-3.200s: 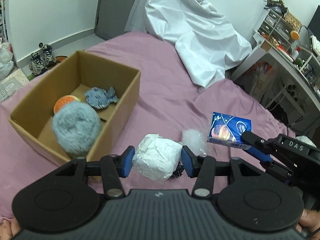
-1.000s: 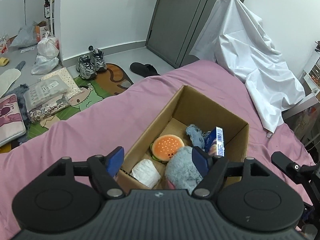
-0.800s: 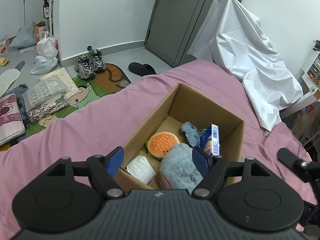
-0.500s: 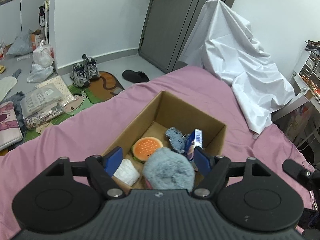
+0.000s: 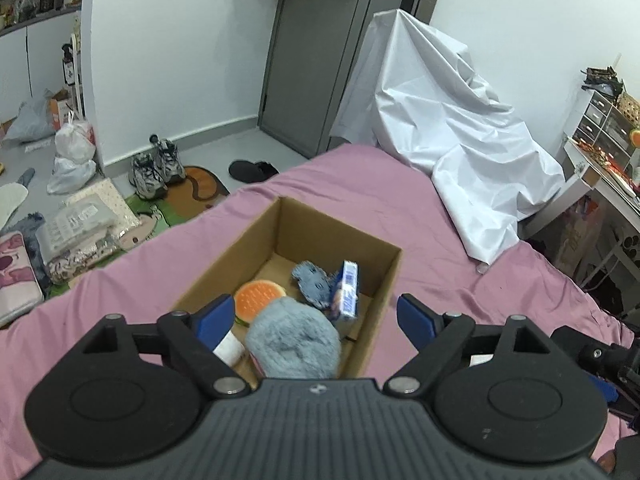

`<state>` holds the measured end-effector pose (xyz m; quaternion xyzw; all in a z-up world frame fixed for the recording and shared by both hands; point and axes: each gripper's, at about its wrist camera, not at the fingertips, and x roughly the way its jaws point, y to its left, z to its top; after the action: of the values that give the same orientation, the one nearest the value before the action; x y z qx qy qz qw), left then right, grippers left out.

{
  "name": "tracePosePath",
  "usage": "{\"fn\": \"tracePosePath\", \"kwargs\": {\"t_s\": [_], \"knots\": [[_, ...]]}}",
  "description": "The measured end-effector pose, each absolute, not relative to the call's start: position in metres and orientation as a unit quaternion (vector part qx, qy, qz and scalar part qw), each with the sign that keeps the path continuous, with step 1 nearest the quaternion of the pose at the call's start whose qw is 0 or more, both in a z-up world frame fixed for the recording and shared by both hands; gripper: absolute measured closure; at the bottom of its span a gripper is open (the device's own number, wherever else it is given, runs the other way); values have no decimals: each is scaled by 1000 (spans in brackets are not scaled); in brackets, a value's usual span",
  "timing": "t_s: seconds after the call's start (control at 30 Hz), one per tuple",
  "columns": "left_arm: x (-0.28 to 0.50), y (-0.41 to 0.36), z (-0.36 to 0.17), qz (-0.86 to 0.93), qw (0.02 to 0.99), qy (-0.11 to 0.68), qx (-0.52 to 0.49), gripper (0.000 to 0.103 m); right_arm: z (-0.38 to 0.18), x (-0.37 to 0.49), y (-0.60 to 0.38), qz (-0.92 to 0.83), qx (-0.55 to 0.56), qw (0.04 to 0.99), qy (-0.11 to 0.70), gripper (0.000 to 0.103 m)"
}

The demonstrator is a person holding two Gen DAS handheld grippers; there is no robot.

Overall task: Organize soft objects
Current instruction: 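Move the left tool to the black plush while the right tool reaches the fluff bag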

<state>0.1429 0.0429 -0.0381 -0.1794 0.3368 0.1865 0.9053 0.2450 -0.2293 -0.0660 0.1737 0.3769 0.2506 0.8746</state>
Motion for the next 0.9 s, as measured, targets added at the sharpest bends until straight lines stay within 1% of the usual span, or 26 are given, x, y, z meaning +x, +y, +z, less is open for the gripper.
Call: {"fn": "tracePosePath", "kwargs": {"t_s": [0.27, 0.9], "knots": [[145, 25, -36, 178, 904, 352, -168, 16, -76, 247, -240, 283, 156, 855, 405, 0], [173, -24, -61, 149, 899, 386, -146, 16, -92, 271, -289, 253, 233, 840, 420, 0]]}}
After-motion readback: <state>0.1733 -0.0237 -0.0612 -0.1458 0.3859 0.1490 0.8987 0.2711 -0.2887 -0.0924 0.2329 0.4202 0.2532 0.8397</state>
